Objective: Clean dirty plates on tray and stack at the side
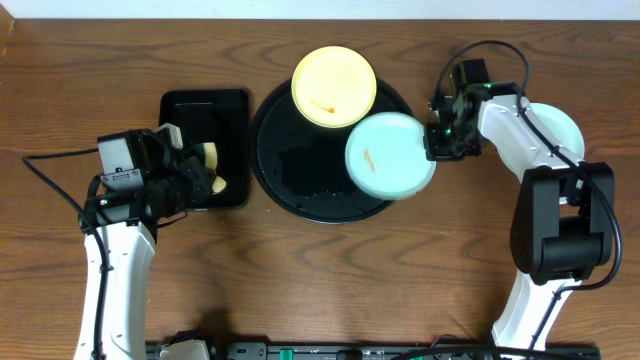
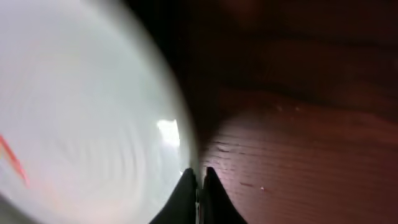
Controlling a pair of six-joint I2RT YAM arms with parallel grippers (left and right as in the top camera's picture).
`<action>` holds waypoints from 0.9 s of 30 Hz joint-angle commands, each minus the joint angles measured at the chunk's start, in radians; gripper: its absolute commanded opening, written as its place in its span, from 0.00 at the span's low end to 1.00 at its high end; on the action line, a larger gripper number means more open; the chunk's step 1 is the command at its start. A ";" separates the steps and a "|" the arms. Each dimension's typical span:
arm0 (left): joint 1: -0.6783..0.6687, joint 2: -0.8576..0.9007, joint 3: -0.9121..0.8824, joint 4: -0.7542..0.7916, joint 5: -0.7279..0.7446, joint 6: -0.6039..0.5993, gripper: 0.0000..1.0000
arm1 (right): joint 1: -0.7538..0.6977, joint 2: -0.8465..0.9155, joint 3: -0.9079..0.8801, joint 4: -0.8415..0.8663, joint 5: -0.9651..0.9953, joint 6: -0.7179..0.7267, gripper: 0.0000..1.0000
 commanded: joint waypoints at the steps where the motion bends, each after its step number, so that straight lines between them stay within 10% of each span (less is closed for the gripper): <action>1: 0.003 0.000 0.008 -0.003 -0.009 0.020 0.08 | 0.016 -0.010 -0.003 -0.010 0.020 0.031 0.01; 27: -0.113 0.000 0.013 0.101 -0.116 0.076 0.07 | 0.422 -0.262 -0.116 0.111 0.563 0.330 0.01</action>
